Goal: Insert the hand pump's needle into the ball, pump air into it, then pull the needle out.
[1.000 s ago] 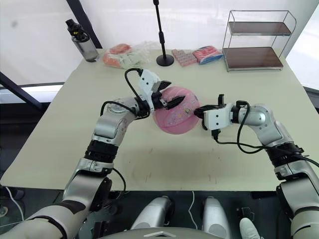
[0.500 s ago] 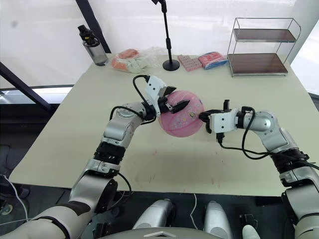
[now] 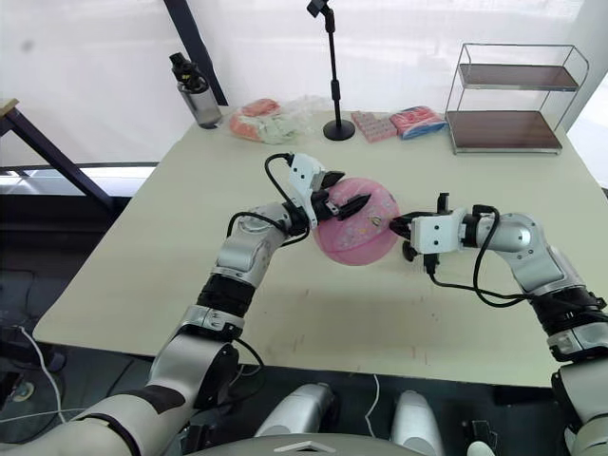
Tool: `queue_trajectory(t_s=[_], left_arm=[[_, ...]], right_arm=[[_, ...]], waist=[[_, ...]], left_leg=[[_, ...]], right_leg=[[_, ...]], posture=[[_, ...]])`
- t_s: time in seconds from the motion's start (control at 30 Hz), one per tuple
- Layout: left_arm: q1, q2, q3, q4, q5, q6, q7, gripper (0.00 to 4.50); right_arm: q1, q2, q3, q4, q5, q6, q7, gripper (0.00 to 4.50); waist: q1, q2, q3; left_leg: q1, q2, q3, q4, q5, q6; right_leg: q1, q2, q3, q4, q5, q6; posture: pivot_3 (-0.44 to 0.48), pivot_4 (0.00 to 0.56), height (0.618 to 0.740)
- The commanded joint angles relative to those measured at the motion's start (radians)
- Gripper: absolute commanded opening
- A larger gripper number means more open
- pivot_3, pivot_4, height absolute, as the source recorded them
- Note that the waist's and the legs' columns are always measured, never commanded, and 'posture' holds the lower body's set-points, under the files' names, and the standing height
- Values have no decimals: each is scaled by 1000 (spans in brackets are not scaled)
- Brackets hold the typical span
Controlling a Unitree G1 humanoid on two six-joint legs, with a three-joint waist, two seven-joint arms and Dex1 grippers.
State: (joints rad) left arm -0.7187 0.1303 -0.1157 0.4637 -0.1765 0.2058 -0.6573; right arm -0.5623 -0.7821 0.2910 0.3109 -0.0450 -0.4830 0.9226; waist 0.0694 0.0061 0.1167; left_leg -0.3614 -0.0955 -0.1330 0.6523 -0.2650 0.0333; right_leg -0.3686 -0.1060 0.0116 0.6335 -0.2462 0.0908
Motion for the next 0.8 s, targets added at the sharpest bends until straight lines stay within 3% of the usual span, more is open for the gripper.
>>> queue_trajectory(t_s=[0.03,0.8], left_arm=[[120,33,-64,283,109,99,45,4500],[126,27,-81,279,106,106,34,4500]], right_arm=[[-10,-65,-139,-48,79,-39,5,378],[-16,-123,-153,0,102,-93,5,378]], waist=[[1,0,0],[4,0,0]], left_leg=[[0,-1,0,0,0,0],[-1,-5,-8,0,-3,5]], right_leg=[[0,-1,0,0,0,1],[7,-5,-9,-6,-2,3]], posture=[[0,150,740],[0,150,740]])
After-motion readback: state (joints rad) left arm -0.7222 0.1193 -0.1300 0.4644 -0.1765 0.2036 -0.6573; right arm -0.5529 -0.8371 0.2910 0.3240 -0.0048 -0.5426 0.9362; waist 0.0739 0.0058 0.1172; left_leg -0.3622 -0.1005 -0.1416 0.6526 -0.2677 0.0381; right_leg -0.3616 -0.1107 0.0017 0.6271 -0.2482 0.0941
